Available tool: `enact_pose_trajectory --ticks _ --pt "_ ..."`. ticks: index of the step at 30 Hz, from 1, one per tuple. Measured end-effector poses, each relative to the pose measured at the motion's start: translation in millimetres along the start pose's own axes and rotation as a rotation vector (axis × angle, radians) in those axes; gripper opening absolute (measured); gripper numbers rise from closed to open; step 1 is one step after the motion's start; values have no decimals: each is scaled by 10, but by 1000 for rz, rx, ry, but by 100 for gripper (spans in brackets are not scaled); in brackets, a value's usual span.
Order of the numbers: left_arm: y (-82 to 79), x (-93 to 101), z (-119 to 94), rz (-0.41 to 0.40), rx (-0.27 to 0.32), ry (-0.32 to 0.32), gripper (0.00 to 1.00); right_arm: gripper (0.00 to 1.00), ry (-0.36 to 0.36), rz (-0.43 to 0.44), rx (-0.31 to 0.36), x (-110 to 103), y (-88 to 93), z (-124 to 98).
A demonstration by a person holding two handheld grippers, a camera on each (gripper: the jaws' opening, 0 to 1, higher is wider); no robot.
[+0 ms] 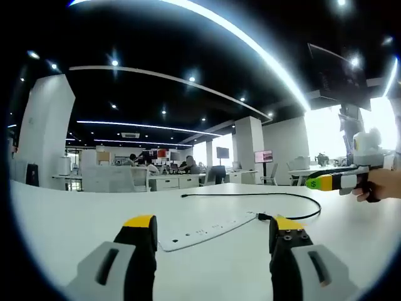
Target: Locate the USB plug end of the data cable currently connected to the USB port on the desk. Grip the plug, withdraw it from the port, and place it onto the desktop.
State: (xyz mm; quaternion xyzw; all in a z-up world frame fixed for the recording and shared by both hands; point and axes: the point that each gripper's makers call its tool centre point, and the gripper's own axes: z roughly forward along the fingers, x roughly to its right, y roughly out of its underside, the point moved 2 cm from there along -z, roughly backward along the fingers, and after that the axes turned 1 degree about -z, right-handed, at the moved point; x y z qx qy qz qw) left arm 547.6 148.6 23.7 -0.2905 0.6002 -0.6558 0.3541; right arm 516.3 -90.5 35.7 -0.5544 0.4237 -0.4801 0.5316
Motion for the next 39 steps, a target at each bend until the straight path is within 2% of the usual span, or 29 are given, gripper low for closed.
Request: enact_pose_trajectory --ticks 5,10,13,19,26,28,33,39 --pt "-339 55 -137 47 38 -17 72 60 -14 0 40 -116 -201 -95" --pt "-575 61 -285 45 67 -43 72 60 -15 22 52 -178 -314 -179" --pt "-655 25 -377 62 70 -69 73 60 -7 24 56 -196 -352 -248" --pt "-764 -97 -610 28 85 -115 74 60 0 36 58 -209 -387 -381" --pt "-859 -119 -881 63 117 -139 73 60 12 13 82 -181 -423 -620" --pt "-881 -109 -973 70 107 -148 73 60 13 6 90 -173 -446 -683" --pt "-1055 0 -1212 120 116 -140 72 58 17 7 146 -158 -589 -1002" --pt "-1296 129 -1452 147 166 -129 72 58 16 0 225 -221 -790 -1285"
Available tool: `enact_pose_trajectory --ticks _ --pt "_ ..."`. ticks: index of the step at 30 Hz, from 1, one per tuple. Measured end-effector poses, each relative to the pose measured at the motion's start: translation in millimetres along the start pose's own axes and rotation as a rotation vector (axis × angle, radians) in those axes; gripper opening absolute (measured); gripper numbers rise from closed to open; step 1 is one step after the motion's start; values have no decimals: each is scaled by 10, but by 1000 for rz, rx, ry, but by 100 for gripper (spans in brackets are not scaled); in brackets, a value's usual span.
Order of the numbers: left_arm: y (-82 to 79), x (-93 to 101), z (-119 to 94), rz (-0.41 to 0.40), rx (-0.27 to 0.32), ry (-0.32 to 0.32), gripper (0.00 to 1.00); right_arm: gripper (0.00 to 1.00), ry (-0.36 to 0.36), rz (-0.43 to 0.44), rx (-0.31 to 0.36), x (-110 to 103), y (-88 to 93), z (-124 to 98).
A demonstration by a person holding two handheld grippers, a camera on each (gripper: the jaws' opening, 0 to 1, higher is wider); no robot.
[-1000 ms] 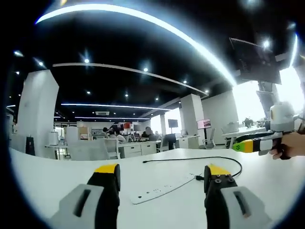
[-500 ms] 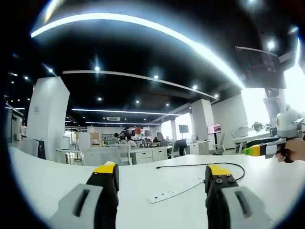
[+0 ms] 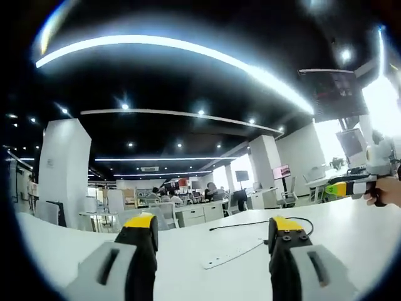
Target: Locate the USB plug end of the data cable currently connected to the USB port on the desk. Grip the plug, withdraw it from the port, and place it onto the desktop.
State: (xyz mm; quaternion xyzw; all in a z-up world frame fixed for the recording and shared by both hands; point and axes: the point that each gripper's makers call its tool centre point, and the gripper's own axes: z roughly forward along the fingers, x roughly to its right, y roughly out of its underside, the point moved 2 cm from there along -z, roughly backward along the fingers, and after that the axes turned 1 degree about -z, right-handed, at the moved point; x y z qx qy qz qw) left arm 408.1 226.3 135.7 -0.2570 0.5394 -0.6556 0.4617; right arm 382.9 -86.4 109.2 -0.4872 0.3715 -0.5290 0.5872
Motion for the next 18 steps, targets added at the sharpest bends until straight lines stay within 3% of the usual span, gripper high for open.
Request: enact_pose_trajectory --ticks 4,8,13,18 --pt "-87 25 -156 22 11 -2 72 58 12 -21 42 -45 -148 -120" --pt "-94 24 -353 55 2 -19 72 58 -6 -53 39 -167 -188 -244" --pt "-150 17 -644 61 33 -43 72 58 -33 -65 50 -295 -229 -381" --pt "-319 9 -938 104 88 -91 72 59 -44 -80 85 -423 -315 -511"
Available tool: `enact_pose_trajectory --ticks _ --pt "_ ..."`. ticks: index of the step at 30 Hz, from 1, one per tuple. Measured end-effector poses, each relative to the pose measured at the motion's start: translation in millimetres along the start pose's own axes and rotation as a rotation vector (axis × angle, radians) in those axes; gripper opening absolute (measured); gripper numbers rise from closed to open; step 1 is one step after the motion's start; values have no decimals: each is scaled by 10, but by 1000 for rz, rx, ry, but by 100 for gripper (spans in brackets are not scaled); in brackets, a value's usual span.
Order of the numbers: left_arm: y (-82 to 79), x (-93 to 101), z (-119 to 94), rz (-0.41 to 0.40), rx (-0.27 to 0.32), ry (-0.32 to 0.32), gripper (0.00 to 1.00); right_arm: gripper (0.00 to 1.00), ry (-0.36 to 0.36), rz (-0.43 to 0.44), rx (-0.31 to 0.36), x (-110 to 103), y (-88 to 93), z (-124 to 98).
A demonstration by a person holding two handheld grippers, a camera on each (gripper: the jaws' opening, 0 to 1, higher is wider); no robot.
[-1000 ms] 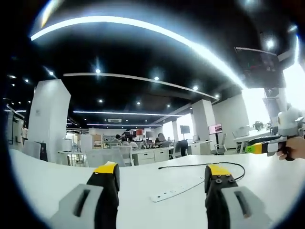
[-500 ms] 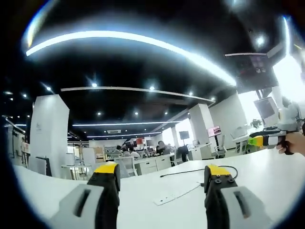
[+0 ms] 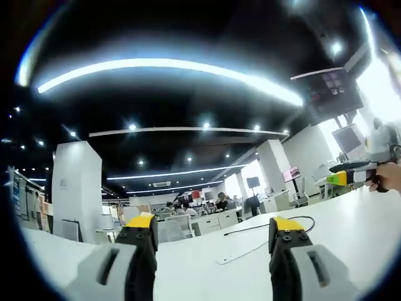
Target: Locate the USB plug end of the data cable currently connected to the USB port on the desk. Grip the plug, withdraw it from the port, and place it onto the desktop.
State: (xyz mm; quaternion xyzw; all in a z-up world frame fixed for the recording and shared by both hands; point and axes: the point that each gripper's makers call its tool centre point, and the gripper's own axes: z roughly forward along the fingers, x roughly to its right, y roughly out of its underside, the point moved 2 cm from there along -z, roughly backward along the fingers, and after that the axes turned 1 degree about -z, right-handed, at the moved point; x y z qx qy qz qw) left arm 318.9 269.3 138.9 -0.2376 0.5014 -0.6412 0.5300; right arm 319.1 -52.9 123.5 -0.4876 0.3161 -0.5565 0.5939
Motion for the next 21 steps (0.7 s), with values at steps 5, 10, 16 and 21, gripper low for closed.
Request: enact_pose_trajectory --ticks 5,10,16,21 --pt "-58 -15 -256 -3 18 -17 72 59 -6 21 4 -73 21 -114" --pt "7 -36 -434 -24 0 -41 72 59 -6 40 -25 -76 124 -200" --pt "221 -14 -597 -14 -88 -44 72 61 9 52 -126 5 439 -267" --pt "448 -27 -700 52 -161 -70 72 64 25 68 -211 79 707 -314"
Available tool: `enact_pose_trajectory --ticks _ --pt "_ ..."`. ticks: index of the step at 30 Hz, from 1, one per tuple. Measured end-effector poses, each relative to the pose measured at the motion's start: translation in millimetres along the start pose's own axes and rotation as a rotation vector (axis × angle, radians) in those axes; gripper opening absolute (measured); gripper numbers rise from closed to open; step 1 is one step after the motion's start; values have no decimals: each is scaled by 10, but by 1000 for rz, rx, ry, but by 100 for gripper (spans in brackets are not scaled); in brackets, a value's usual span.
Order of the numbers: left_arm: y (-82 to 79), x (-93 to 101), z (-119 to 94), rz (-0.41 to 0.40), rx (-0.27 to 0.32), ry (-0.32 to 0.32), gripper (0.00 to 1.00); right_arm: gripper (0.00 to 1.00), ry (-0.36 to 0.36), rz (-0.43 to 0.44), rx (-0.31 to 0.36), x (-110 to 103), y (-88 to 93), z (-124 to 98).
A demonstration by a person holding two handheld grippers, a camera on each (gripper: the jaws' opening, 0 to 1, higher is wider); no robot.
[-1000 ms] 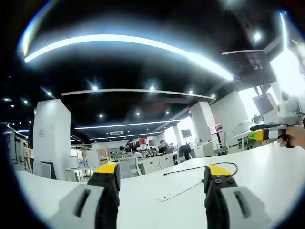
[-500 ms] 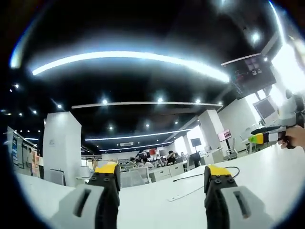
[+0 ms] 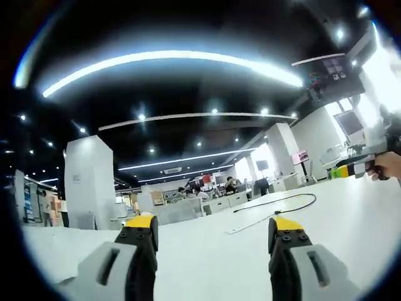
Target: Locate the USB plug end of the data cable currently connected to the USB port on the desk. Grip the plug, withdraw it from the port, and place it onto the desktop.
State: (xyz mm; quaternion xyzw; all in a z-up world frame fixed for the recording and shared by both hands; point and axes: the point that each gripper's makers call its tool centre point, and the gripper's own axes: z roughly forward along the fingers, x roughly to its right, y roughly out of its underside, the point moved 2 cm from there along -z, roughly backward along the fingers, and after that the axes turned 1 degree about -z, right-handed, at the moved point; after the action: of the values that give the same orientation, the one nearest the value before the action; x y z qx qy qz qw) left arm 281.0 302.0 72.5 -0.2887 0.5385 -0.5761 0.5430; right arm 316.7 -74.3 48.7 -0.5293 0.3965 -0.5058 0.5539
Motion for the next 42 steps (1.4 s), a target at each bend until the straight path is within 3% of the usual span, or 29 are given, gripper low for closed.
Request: enact_pose_trajectory --ticks 6,13,16,20,29,38,42 --pt "168 -54 -80 12 -45 -36 67 65 33 -29 -82 78 255 -37" --pt "191 -87 -181 -196 -30 -47 60 69 31 19 -88 106 333 -111" --pt "208 -90 -214 -269 -24 -52 60 65 15 15 -79 77 339 -128" --pt "246 -101 -238 -297 -28 -59 61 61 3 -34 -87 26 367 -150" --pt "291 -15 -224 -276 -49 -52 60 61 -21 -66 -118 -104 464 -131" --pt "293 -12 -234 -298 -64 -44 57 56 13 -18 -73 -39 289 -162" --pt "388 -5 -223 -272 -96 -43 54 55 22 -30 -87 -11 358 -145"
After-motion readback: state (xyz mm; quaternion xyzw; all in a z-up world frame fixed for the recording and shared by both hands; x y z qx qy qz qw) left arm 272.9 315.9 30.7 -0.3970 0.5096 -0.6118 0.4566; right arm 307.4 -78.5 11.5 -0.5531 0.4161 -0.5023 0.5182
